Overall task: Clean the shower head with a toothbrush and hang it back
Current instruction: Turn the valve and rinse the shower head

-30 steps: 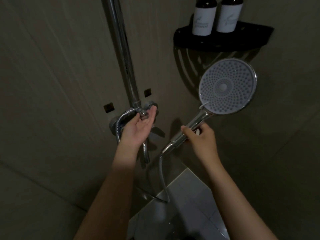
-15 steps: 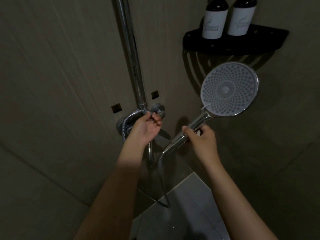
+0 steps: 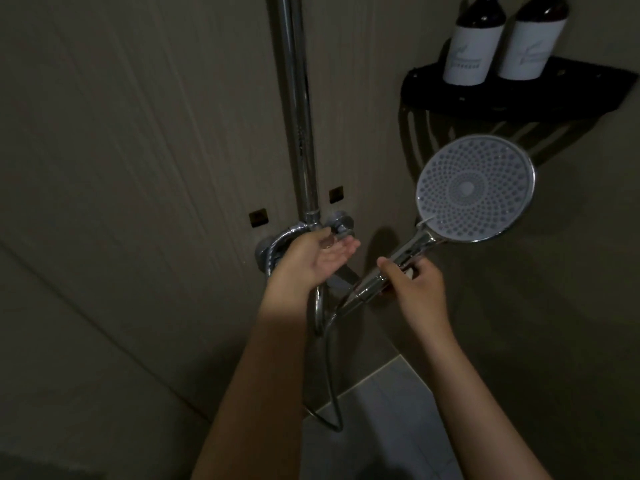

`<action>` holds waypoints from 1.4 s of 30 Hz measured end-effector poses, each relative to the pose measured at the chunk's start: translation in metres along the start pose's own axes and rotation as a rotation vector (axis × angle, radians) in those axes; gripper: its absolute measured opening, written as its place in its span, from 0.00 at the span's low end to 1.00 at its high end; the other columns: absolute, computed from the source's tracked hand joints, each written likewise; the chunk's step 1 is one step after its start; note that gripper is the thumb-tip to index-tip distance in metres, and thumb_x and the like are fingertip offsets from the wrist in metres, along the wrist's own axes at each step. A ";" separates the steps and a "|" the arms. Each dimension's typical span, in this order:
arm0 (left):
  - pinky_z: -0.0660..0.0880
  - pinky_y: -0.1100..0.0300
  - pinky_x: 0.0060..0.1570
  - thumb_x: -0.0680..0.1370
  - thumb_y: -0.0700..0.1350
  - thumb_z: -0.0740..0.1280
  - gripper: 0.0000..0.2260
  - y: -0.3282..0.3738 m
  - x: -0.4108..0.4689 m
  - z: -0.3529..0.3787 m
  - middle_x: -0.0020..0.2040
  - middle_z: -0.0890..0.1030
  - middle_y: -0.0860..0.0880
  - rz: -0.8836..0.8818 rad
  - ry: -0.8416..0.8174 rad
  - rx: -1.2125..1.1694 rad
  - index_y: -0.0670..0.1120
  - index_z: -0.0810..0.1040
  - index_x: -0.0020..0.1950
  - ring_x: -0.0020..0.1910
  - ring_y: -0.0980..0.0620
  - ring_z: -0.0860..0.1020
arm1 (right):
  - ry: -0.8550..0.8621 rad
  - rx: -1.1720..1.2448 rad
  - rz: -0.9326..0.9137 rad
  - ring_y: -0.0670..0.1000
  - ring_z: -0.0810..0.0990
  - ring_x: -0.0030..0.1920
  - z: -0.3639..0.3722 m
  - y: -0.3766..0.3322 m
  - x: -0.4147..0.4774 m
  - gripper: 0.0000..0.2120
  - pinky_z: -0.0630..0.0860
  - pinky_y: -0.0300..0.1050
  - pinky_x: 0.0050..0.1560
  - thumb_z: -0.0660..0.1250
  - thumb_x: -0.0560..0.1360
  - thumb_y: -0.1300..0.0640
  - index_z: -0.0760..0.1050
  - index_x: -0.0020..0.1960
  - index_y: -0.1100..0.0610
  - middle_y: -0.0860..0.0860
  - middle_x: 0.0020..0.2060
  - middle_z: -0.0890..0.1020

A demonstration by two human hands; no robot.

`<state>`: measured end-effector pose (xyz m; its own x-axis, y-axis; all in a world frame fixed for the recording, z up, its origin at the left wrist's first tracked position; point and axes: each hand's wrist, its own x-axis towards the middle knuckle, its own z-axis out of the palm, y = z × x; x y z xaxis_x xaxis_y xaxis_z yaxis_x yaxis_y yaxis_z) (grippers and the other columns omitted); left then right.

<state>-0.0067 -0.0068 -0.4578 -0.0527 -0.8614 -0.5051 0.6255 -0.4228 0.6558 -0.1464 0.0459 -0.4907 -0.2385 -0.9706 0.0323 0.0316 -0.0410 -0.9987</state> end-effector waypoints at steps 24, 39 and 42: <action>0.79 0.49 0.49 0.76 0.33 0.61 0.15 -0.013 0.004 -0.034 0.57 0.79 0.33 -0.038 -0.218 -0.578 0.34 0.72 0.63 0.55 0.41 0.80 | -0.004 -0.023 0.027 0.49 0.83 0.44 0.007 -0.003 0.002 0.01 0.79 0.51 0.53 0.69 0.73 0.60 0.78 0.44 0.56 0.51 0.40 0.83; 0.77 0.53 0.58 0.81 0.37 0.57 0.10 0.005 0.009 -0.026 0.56 0.78 0.33 0.003 -0.106 -0.089 0.31 0.72 0.57 0.57 0.40 0.79 | 0.018 -0.037 0.047 0.50 0.83 0.42 0.008 0.005 0.004 0.02 0.79 0.56 0.55 0.70 0.73 0.60 0.78 0.42 0.55 0.52 0.38 0.83; 0.72 0.47 0.59 0.81 0.38 0.55 0.13 -0.004 0.013 -0.028 0.55 0.77 0.33 -0.059 -0.247 -0.379 0.31 0.69 0.61 0.56 0.39 0.77 | 0.032 -0.045 0.028 0.50 0.82 0.42 0.008 0.004 0.003 0.05 0.78 0.59 0.56 0.70 0.73 0.61 0.77 0.40 0.54 0.50 0.36 0.82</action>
<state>0.0122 -0.0087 -0.4828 -0.2517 -0.8998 -0.3562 0.8541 -0.3797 0.3555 -0.1394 0.0409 -0.4940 -0.2692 -0.9631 0.0036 -0.0051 -0.0024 -1.0000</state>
